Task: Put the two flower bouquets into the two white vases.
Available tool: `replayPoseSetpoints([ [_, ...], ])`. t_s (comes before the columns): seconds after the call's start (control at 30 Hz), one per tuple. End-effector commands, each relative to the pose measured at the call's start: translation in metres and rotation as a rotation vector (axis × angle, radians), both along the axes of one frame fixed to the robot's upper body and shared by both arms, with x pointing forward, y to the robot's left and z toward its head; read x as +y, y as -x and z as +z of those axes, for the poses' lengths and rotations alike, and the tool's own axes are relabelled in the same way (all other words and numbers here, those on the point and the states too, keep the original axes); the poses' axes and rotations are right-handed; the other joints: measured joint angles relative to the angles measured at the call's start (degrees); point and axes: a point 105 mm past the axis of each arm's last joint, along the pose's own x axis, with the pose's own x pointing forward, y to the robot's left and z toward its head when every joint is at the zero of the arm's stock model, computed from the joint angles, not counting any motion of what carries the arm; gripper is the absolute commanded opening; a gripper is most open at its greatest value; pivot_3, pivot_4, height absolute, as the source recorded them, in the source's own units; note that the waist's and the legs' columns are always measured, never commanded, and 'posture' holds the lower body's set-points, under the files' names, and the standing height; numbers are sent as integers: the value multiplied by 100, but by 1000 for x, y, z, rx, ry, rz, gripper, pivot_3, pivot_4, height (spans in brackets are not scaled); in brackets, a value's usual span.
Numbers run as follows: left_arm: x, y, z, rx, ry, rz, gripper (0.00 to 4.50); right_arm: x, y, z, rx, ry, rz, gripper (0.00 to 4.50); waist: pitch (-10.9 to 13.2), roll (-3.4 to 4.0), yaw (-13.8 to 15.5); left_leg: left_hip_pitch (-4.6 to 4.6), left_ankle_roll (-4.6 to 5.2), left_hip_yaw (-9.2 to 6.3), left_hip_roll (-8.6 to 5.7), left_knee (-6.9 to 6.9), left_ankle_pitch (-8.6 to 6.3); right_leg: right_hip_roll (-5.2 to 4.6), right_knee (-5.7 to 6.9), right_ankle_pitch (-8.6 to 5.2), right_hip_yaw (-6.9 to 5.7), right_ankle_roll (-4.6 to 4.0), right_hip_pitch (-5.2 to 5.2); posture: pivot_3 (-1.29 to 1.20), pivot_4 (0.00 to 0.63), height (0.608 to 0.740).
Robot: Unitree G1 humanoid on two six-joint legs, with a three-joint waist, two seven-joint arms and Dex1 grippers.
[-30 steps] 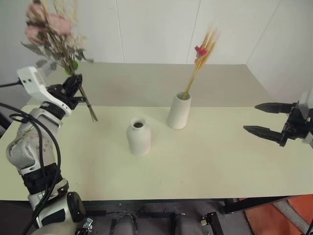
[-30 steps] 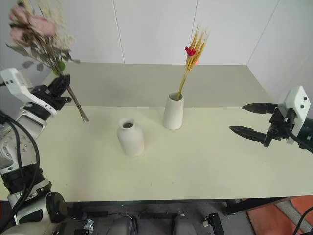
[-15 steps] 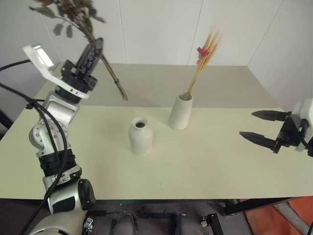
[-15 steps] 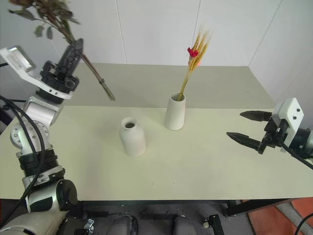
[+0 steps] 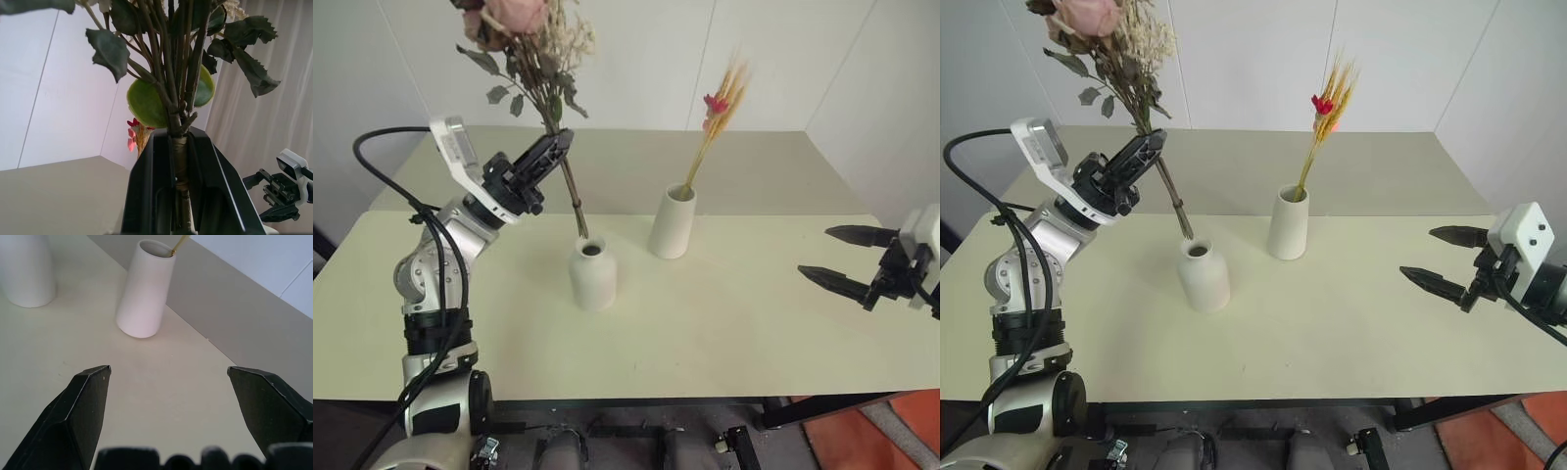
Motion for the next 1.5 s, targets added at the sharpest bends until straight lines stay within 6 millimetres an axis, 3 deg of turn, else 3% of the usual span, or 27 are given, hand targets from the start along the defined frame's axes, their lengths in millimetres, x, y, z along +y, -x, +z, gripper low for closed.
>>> replayPoseSetpoints([
  [0.03,-5,1,4,-35,-7,-18,108,0,2,14,-66,40,-6,4500,0,0,1,0,0,0,0,0,0,0,0,0,0,0,0,0,150,740],
  [0.4,-15,-6,-14,-7,-34,-53,108,0,2,13,-77,47,-24,4500,0,0,3,-2,0,-1,0,0,0,0,-1,0,0,0,-1,0,150,740],
  [0.67,-18,7,-31,-36,-152,-141,108,-1,2,13,-83,46,-33,4500,0,0,-6,-2,0,-1,0,0,0,0,-1,0,0,0,-2,0,150,740],
  [1.1,-7,33,-46,-56,-286,-188,4414,3,-3,10,-76,38,-16,4500,0,0,-12,-2,1,-2,1,-1,-1,0,-2,-1,0,0,-3,0,150,740],
  [1.27,-11,36,-63,-69,-487,-156,4464,5,-10,9,-76,38,-11,4500,0,0,-3,-2,1,-2,0,-2,-1,-1,-2,-3,0,1,-3,0,150,740],
  [1.5,-3,27,-54,-76,-586,-52,4464,7,-17,8,-80,40,-4,4500,0,0,5,-13,2,-2,1,-2,-1,-1,-4,-2,-2,0,-12,0,150,740],
])
